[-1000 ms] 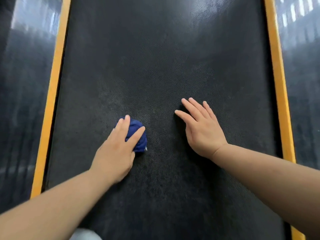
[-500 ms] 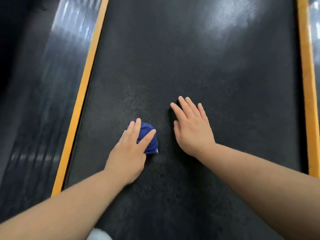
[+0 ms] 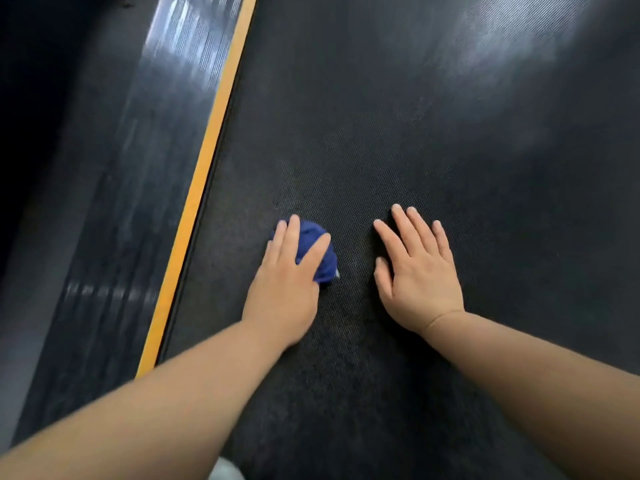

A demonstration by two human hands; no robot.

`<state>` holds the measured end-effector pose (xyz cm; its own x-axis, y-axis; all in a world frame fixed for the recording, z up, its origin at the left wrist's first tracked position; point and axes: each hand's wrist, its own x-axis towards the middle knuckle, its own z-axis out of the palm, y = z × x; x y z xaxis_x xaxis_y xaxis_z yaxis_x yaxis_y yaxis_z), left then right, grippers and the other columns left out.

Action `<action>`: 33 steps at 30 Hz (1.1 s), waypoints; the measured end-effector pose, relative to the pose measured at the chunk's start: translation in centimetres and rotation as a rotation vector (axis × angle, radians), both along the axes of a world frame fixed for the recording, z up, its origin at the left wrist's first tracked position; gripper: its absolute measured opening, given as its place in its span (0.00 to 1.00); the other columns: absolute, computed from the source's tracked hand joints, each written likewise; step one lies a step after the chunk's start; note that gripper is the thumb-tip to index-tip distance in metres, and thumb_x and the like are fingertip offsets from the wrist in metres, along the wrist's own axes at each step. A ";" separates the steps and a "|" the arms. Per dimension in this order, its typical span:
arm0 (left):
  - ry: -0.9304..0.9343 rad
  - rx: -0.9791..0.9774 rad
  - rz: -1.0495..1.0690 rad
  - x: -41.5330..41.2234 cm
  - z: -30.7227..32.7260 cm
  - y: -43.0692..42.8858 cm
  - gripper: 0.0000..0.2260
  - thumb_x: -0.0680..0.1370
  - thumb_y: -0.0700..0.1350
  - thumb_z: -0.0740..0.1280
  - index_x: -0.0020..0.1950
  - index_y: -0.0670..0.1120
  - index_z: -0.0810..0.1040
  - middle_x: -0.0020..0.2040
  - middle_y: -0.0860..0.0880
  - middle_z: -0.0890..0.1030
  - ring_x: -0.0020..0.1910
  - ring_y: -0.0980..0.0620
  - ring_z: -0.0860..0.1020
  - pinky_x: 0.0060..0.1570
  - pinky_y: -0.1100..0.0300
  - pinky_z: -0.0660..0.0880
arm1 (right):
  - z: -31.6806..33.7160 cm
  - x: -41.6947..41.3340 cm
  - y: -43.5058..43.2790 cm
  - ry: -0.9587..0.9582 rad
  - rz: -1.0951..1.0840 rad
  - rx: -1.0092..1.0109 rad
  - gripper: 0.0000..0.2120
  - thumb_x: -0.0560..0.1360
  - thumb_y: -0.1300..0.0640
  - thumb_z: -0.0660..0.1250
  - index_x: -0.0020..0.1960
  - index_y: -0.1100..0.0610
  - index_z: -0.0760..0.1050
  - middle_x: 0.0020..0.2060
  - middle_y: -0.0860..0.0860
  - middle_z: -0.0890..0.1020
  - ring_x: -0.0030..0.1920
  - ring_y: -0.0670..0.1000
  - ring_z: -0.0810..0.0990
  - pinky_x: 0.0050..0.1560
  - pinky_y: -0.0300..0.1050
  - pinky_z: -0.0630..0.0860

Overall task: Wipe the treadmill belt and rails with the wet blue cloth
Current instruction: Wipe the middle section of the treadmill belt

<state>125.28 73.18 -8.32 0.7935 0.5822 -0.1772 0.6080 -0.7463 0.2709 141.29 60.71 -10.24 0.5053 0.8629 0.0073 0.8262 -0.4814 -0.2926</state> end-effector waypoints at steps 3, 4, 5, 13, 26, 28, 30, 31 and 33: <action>0.112 -0.023 -0.083 -3.8 0.7 -2.4 0.34 0.70 0.42 0.70 0.74 0.53 0.61 0.76 0.39 0.55 0.75 0.38 0.57 0.62 0.47 0.72 | 0.2 -0.1 0.0 0.004 -0.012 -0.010 0.26 0.75 0.48 0.55 0.71 0.53 0.67 0.74 0.54 0.64 0.75 0.56 0.58 0.74 0.56 0.50; 0.130 -0.009 -0.104 -4.2 0.7 -2.3 0.35 0.69 0.41 0.71 0.74 0.52 0.62 0.76 0.38 0.58 0.74 0.37 0.59 0.60 0.48 0.74 | 0.2 -0.1 0.0 0.004 -0.016 -0.009 0.26 0.75 0.48 0.55 0.71 0.53 0.67 0.74 0.54 0.64 0.75 0.55 0.59 0.74 0.56 0.50; 0.131 0.020 -0.128 -4.3 0.6 -1.7 0.37 0.68 0.40 0.72 0.74 0.52 0.61 0.75 0.37 0.59 0.73 0.36 0.60 0.60 0.47 0.73 | 0.3 -0.2 0.1 0.005 -0.016 -0.007 0.26 0.75 0.48 0.55 0.71 0.53 0.68 0.74 0.54 0.64 0.75 0.55 0.59 0.74 0.56 0.50; 0.102 -0.022 0.044 1.0 0.3 3.0 0.30 0.78 0.41 0.60 0.78 0.54 0.51 0.78 0.41 0.43 0.76 0.39 0.43 0.73 0.47 0.48 | -0.1 -0.2 -0.1 -0.013 -0.034 0.038 0.25 0.75 0.49 0.55 0.71 0.52 0.67 0.73 0.54 0.64 0.75 0.55 0.58 0.75 0.56 0.50; 0.181 -0.027 0.191 1.7 0.8 2.7 0.34 0.78 0.39 0.61 0.77 0.58 0.46 0.77 0.42 0.38 0.75 0.38 0.41 0.72 0.46 0.52 | 0.2 -2.0 1.5 -0.025 -0.050 -0.149 0.30 0.75 0.47 0.47 0.73 0.60 0.61 0.75 0.63 0.57 0.76 0.62 0.51 0.75 0.58 0.48; 0.129 0.038 0.173 3.2 0.1 4.9 0.33 0.78 0.39 0.60 0.78 0.56 0.48 0.77 0.40 0.40 0.75 0.36 0.42 0.73 0.45 0.47 | -0.3 -1.9 1.5 -0.018 -0.063 -0.117 0.30 0.75 0.46 0.49 0.73 0.58 0.61 0.75 0.61 0.56 0.76 0.60 0.50 0.75 0.56 0.45; 0.125 0.063 0.155 5.3 0.4 7.7 0.33 0.78 0.37 0.60 0.78 0.55 0.50 0.77 0.41 0.40 0.75 0.36 0.41 0.73 0.44 0.45 | -0.1 -1.9 1.4 -0.011 -0.049 -0.109 0.29 0.75 0.46 0.51 0.73 0.58 0.61 0.75 0.61 0.55 0.76 0.59 0.49 0.75 0.55 0.45; 0.114 0.061 0.170 6.9 0.7 9.3 0.33 0.77 0.37 0.61 0.77 0.55 0.50 0.77 0.41 0.40 0.75 0.36 0.41 0.73 0.44 0.45 | 0.0 -1.8 1.3 -0.006 -0.061 -0.100 0.29 0.75 0.46 0.52 0.73 0.57 0.61 0.76 0.61 0.55 0.76 0.59 0.49 0.75 0.55 0.45; 0.075 0.072 0.161 9.1 1.1 11.5 0.32 0.77 0.36 0.61 0.77 0.52 0.52 0.78 0.44 0.40 0.75 0.37 0.41 0.73 0.44 0.44 | 0.0 -1.8 1.4 0.001 -0.072 -0.079 0.29 0.75 0.46 0.53 0.73 0.57 0.61 0.76 0.60 0.55 0.76 0.58 0.49 0.76 0.54 0.45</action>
